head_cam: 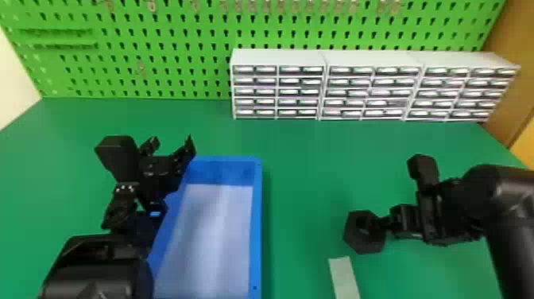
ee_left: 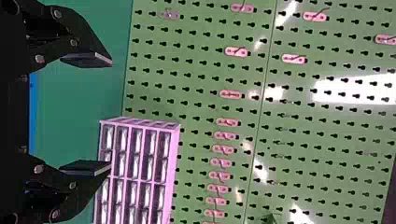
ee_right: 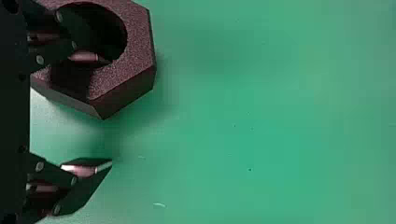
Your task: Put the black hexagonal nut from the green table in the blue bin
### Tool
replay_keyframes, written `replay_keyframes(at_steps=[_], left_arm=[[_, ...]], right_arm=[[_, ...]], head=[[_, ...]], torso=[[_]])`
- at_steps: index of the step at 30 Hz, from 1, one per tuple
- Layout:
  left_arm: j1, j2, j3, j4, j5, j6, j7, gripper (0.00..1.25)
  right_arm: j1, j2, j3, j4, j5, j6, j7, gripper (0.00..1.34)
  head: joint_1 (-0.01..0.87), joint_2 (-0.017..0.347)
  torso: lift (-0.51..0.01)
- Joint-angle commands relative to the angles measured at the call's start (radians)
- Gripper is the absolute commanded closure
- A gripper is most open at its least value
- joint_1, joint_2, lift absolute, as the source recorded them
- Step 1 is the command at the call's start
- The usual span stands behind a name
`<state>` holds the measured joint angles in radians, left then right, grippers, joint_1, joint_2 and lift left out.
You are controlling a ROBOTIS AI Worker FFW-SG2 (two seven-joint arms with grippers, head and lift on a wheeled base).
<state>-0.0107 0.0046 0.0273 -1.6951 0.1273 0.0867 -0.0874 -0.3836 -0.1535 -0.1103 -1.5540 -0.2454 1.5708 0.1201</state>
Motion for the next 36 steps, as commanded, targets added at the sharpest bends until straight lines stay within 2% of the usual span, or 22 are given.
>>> replay_keyframes(at_steps=[1, 5, 19, 31, 36], left_arm=[[0.0, 0.0, -0.001, 0.0, 0.0, -0.001, 0.0, 0.47], [0.0, 0.0, -0.001, 0.0, 0.002, -0.002, 0.0, 0.47], [0.001, 0.0, -0.001, 0.0, 0.003, -0.005, 0.0, 0.47], [0.005, 0.0, 0.002, 0.0, 0.003, -0.005, 0.0, 0.47], [0.005, 0.0, 0.002, 0.0, 0.003, -0.005, 0.0, 0.47]], right_arm=[[0.0, 0.0, 0.0, 0.0, 0.0, 0.001, 0.001, 0.74], [0.0, -0.001, 0.004, 0.0, 0.002, 0.001, 0.001, 0.87], [0.005, -0.003, 0.0, -0.018, -0.005, 0.001, 0.001, 0.9], [0.014, 0.0, -0.02, -0.072, -0.018, 0.001, 0.001, 0.9], [0.029, -0.001, -0.032, -0.1, -0.06, 0.001, 0.0, 0.9]], head=[[0.686, 0.051], [0.686, 0.051], [0.686, 0.051], [0.686, 0.051], [0.686, 0.051]], torso=[[-0.097], [-0.097], [-0.097], [-0.097], [-0.097]])
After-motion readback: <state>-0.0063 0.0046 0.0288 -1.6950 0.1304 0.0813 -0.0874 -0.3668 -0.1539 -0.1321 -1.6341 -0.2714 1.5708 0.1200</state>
